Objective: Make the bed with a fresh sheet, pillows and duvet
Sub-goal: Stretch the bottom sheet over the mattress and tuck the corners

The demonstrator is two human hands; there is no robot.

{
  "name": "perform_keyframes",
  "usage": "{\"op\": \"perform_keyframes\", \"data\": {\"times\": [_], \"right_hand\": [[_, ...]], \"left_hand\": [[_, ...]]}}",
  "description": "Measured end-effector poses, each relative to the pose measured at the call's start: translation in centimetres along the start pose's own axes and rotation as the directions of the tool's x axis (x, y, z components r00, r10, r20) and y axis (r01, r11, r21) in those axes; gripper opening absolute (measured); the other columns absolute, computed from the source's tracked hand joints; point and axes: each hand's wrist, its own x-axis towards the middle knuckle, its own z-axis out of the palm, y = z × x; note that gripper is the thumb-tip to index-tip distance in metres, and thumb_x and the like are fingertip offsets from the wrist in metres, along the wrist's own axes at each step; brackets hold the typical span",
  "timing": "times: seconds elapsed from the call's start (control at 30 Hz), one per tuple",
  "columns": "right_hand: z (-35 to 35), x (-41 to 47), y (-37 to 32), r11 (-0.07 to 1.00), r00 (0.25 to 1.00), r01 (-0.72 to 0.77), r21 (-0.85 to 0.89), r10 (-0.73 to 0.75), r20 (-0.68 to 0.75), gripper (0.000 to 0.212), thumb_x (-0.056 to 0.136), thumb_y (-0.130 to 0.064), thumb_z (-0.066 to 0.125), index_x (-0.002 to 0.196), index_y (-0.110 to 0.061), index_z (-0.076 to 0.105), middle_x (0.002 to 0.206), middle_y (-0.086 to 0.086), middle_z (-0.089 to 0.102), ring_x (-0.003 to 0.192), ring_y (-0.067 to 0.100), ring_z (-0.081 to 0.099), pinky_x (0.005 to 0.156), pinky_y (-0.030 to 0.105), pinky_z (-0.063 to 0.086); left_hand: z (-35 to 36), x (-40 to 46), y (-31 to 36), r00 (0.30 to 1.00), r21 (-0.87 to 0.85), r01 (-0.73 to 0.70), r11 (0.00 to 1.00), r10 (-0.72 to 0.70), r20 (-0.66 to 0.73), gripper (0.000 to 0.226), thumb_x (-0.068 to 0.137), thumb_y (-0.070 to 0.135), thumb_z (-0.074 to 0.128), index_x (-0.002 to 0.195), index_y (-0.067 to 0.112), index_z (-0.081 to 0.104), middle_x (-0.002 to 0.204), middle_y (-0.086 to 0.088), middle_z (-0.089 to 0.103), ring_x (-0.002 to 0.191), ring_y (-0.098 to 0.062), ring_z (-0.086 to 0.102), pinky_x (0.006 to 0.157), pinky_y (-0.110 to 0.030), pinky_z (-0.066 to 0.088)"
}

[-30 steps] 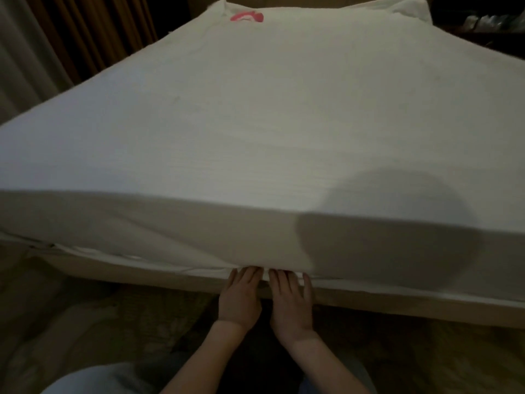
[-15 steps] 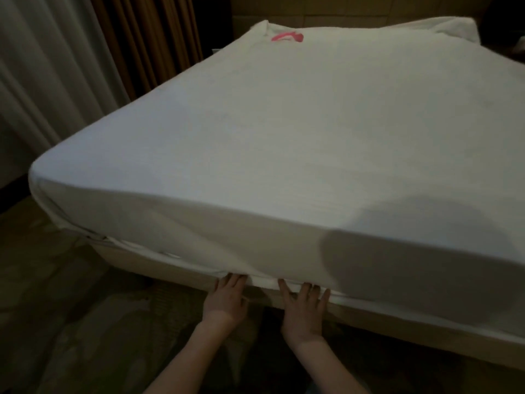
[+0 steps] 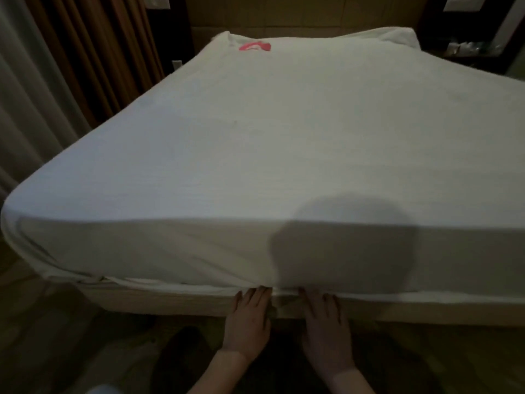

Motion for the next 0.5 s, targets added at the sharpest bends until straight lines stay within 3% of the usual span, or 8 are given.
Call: {"op": "perform_keyframes", "data": {"times": [0.07,0.1,0.17,0.3,0.4,0.47,0.5], "right_hand": [[0.5,0.7,-2.7,0.995,0.995,0.094,-0.017,-0.094,-0.014,0.092,0.035,-0.024,0.08,0.124,-0.012,0.06,0.12,0.005,0.061,0.111,0.031,0.05,0.105,0.048,0.024],[0.9,1.2,-3.8,0.993,0.993,0.118,-0.02,-0.118,0.0,0.087,0.038,-0.025,0.077,0.123,-0.012,0.061,0.12,0.003,0.063,0.112,0.029,0.053,0.107,0.046,0.021],[1.5,2.1,-5.4,0.996,0.994,0.09,-0.003,-0.089,0.055,0.084,0.039,-0.025,0.076,0.121,-0.012,0.064,0.12,0.002,0.064,0.111,0.029,0.06,0.11,0.041,0.015],[2.5,2.7,-6.7,1.0,0.995,0.009,0.025,-0.011,0.094,0.086,0.036,-0.022,0.078,0.121,-0.016,0.065,0.12,0.0,0.064,0.111,0.03,0.056,0.11,0.041,0.012],[2.3,3.1,-7.1,1.0,1.0,0.014,-0.021,-0.013,0.01,0.08,0.035,-0.024,0.077,0.114,-0.017,0.07,0.113,-0.001,0.067,0.102,0.031,0.063,0.106,0.044,0.021],[1.4,3.6,-8.0,0.999,0.999,-0.027,-0.032,0.027,0.024,0.075,0.029,-0.03,0.079,0.102,-0.018,0.074,0.1,-0.001,0.07,0.09,0.028,0.069,0.097,0.043,0.035],[0.9,3.8,-8.9,0.998,0.998,-0.058,-0.031,0.059,0.035,0.074,0.023,-0.033,0.082,0.095,-0.018,0.076,0.092,-0.001,0.071,0.083,0.025,0.07,0.091,0.042,0.044]], "left_hand": [[-0.4,-0.3,-1.6,0.995,-0.092,-0.092,0.992,0.087,-0.058,0.061,0.065,0.031,0.041,0.126,0.03,0.046,0.118,0.012,0.064,0.108,-0.008,0.06,0.103,-0.03,0.037],[-1.0,-0.4,-2.3,0.988,-0.116,-0.124,0.985,0.111,-0.111,0.057,0.062,0.033,0.041,0.118,0.032,0.051,0.109,0.014,0.066,0.1,-0.006,0.061,0.096,-0.026,0.039],[-2.0,-0.5,-4.1,0.989,-0.135,-0.129,0.982,0.118,-0.088,0.053,0.061,0.033,0.041,0.111,0.035,0.059,0.103,0.017,0.067,0.095,-0.004,0.062,0.09,-0.023,0.045],[-2.6,-0.8,-7.6,0.987,-0.047,-0.157,0.986,0.159,0.026,0.053,0.064,0.033,0.047,0.114,0.03,0.067,0.111,0.017,0.066,0.098,-0.009,0.066,0.087,-0.031,0.053],[-2.5,-0.8,-8.5,0.981,0.001,-0.124,0.992,0.122,0.15,0.071,0.041,0.042,0.063,0.112,0.032,0.065,0.103,0.017,0.069,0.087,-0.01,0.068,0.074,-0.032,0.057],[-3.5,-0.8,-8.4,0.98,-0.011,-0.135,0.991,0.135,0.144,0.073,0.046,0.038,0.064,0.119,0.029,0.063,0.113,0.013,0.066,0.096,-0.014,0.068,0.082,-0.038,0.056],[-3.8,-0.6,-8.7,0.981,-0.038,-0.145,0.989,0.149,0.124,0.071,0.061,0.031,0.064,0.131,0.026,0.056,0.129,0.01,0.058,0.113,-0.015,0.061,0.096,-0.041,0.049]]}}
